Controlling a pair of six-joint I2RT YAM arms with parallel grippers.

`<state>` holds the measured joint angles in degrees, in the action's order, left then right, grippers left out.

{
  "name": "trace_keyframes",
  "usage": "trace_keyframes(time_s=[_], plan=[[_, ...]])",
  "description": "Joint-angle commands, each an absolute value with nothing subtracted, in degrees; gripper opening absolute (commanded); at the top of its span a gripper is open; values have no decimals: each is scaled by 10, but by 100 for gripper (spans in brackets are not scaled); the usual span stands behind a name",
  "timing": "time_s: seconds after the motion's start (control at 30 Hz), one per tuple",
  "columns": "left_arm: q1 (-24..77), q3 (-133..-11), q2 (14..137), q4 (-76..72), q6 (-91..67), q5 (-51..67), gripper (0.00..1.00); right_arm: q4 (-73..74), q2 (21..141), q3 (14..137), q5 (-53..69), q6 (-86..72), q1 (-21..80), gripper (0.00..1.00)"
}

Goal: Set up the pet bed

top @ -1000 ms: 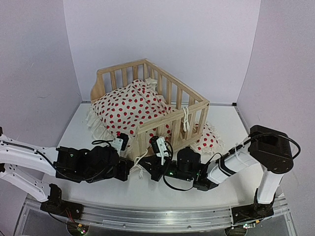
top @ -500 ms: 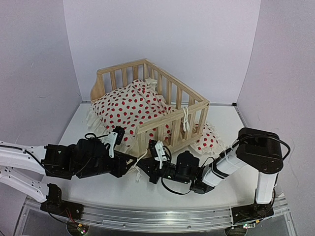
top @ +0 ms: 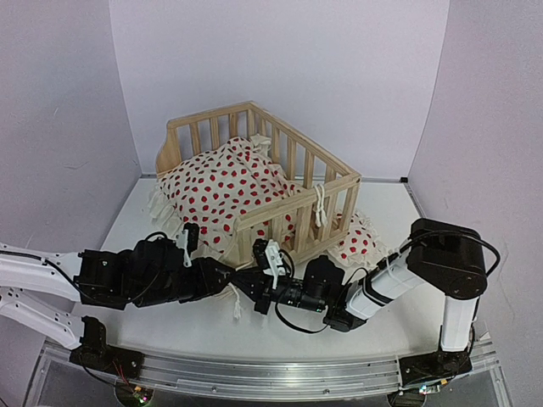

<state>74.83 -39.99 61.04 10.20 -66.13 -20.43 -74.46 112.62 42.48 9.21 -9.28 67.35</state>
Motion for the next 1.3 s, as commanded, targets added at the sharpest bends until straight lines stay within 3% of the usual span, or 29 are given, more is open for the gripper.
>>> trace_keyframes(time_s=[0.0,0.43,0.63,0.73,0.97,1.27], plan=[[736,-370,581,93,-785,-275,39,-777,1131,439,111,-66,671,0],[736,-376,615,47,-831,-272,35,-774,1135,445,134,-50,671,0],[736,-379,621,42,-827,-277,22,-771,1130,443,141,-51,671,0],[736,-386,623,41,-809,-281,11,-771,1128,439,143,-50,671,0],[736,-374,612,28,-795,-278,0,-771,1116,424,133,-63,672,0],[736,-352,589,8,-777,-278,0,-703,1059,342,17,-139,672,41]])
